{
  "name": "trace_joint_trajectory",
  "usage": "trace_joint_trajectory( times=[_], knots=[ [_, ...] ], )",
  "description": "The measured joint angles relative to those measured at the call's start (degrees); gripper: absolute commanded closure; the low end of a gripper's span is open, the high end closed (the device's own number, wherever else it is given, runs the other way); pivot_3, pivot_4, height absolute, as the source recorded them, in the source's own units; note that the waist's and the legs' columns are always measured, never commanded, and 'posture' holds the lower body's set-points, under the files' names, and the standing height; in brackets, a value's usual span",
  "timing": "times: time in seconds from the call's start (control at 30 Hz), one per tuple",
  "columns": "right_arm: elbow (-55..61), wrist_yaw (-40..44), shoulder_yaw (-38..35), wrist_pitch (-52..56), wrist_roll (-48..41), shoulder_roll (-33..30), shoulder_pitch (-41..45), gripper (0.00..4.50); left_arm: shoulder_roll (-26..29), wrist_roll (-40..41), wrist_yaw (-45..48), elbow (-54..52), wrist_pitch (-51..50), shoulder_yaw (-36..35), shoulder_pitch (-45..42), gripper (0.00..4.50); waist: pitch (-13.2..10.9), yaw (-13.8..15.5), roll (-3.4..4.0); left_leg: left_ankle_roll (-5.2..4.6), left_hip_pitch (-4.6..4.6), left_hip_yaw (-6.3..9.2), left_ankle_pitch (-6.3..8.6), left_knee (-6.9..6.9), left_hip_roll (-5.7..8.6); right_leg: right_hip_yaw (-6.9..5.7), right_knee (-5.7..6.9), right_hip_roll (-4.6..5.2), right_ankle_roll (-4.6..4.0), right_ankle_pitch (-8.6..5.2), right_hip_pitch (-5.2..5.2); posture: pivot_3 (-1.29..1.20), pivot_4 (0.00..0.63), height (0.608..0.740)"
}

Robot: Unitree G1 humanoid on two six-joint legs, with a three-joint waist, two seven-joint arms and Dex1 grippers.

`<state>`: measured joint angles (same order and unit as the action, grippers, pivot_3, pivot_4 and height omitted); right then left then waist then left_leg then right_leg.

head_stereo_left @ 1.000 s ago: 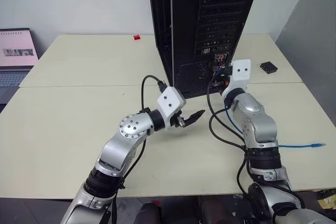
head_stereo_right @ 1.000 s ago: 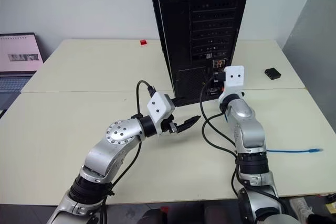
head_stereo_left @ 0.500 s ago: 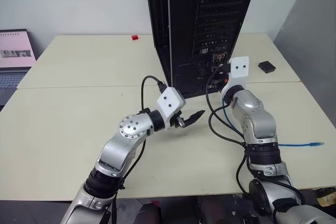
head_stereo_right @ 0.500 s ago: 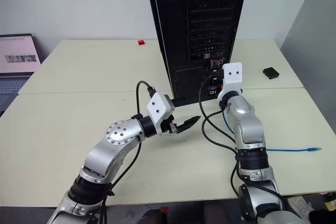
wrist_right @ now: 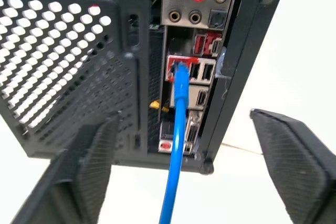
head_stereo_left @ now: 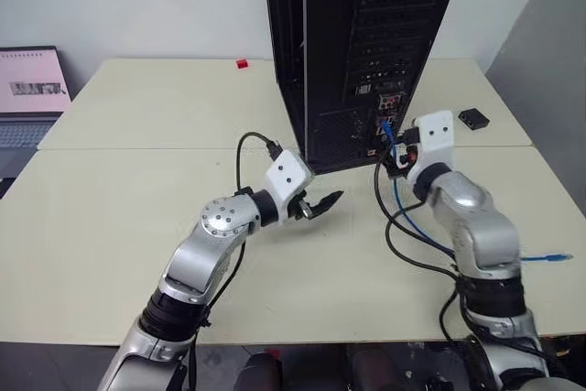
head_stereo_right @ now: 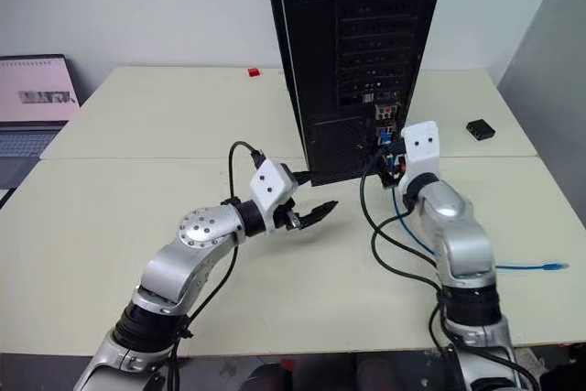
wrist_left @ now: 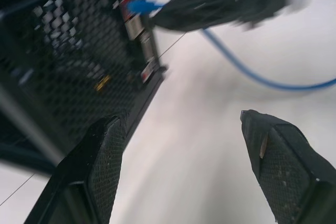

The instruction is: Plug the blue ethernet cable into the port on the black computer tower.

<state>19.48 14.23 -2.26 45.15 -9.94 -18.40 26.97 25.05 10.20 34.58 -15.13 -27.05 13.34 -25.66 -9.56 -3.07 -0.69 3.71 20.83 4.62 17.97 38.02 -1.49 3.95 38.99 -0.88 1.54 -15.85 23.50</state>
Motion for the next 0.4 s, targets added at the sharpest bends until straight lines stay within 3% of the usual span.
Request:
trace_joint_trajectory(
  times=[0.17, 0.4],
  knots=[
    [7.6, 7.3, -2.4, 5.9, -5.9, -7.8, -2.9, 0.07, 3.3, -0.1, 3.1, 3.0, 0.5, -1.6, -2.9, 0.87, 0.0, 0.3, -0.01, 0.00, 0.00, 0.00, 0.00, 0.01, 0.03, -0.02, -0.02, 0.00, 0.01, 0.00, -0.02, 0.00, 0.150, 0.740],
    [9.7, 13.6, -6.1, 7.8, -10.8, -15.6, -3.6, 0.07, 5.2, 2.6, 8.9, 4.8, -0.1, -2.7, -5.0, 0.87, 0.0, 0.2, -0.04, -0.01, 0.01, -0.01, 0.00, 0.01, 0.02, -0.03, -0.03, -0.02, 0.01, 0.00, -0.02, 0.00, 0.150, 0.740]
  ],
)
